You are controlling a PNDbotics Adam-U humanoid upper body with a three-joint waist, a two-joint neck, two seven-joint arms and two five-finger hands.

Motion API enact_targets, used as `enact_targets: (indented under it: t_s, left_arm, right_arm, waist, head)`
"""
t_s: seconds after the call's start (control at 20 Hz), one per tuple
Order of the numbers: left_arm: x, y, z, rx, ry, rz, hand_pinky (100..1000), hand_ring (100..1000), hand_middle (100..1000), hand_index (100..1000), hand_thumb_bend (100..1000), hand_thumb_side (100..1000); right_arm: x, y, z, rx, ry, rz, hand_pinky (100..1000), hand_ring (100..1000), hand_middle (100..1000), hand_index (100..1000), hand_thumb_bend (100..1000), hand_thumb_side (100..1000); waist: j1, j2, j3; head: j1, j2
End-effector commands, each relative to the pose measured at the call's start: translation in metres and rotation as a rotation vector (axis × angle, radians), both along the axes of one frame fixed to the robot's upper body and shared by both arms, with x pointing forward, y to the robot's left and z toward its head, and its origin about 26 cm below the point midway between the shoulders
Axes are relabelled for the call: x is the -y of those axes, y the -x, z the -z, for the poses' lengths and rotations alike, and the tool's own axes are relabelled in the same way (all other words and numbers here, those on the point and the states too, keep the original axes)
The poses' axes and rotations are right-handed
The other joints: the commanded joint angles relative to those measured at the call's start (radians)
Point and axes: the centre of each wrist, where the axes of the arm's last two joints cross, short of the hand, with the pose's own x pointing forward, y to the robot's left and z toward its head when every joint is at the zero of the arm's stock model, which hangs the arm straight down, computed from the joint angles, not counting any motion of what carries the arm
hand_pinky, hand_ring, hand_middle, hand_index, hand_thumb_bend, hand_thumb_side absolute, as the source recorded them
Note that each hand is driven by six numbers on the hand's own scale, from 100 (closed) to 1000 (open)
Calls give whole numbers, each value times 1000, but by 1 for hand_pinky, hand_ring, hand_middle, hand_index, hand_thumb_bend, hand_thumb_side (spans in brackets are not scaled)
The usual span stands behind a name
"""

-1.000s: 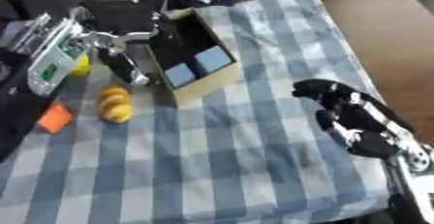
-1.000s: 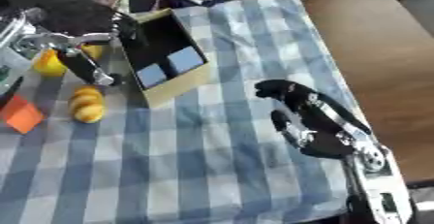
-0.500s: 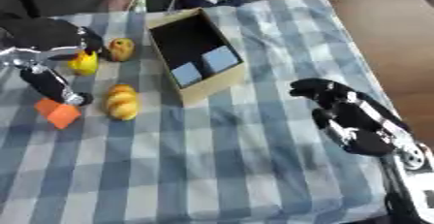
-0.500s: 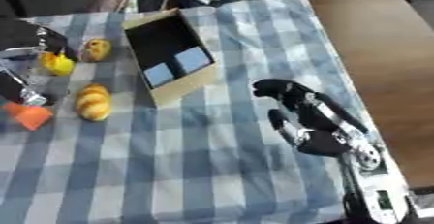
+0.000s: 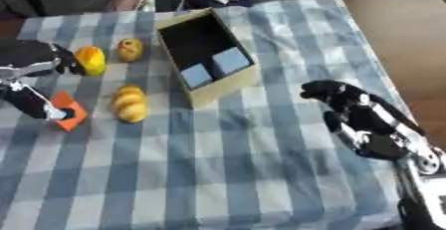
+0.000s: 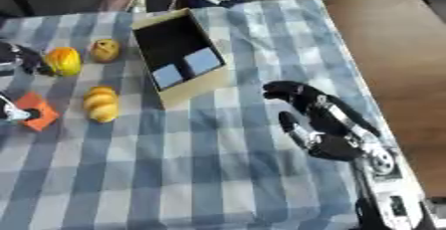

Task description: Pick up objects on the table and place them in the box.

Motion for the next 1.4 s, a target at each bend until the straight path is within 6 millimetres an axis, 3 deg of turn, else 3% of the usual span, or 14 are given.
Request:
enact_targets:
  t_s: [0.05,0.5,1.0,1.4]
  left_arm:
    - [-13,-1,-7,12,-21,-46,777,730,733,847,500,327]
    - [-32,-3,17,-21,7,-140,774,735,749,856,485,341]
    - [-31,-8,28,144,52,-163,774,736,755,858,464,326]
    - [-32,-10,40,-15,56,-150,762,719,742,854,458,377]
  right_arm:
    - [4,-1,-7,24,8,8,1000,880,862,891,100,415]
    - [3,-2,-7,24,7,9,1000,879,862,891,100,414]
    - [2,-2,-7,27,5,7,1000,879,862,890,100,414]
    - [2,-2,-7,27,5,8,1000,879,862,890,100,413]
  waist:
    - [-2,-24,1]
    - [-3,-25,4]
    - [-10,-25,6]
    - [-9,-25,4]
  head:
    - [-5,-3]
    - [-12,-3]
    - [-14,-3]
    - [-14,-3]
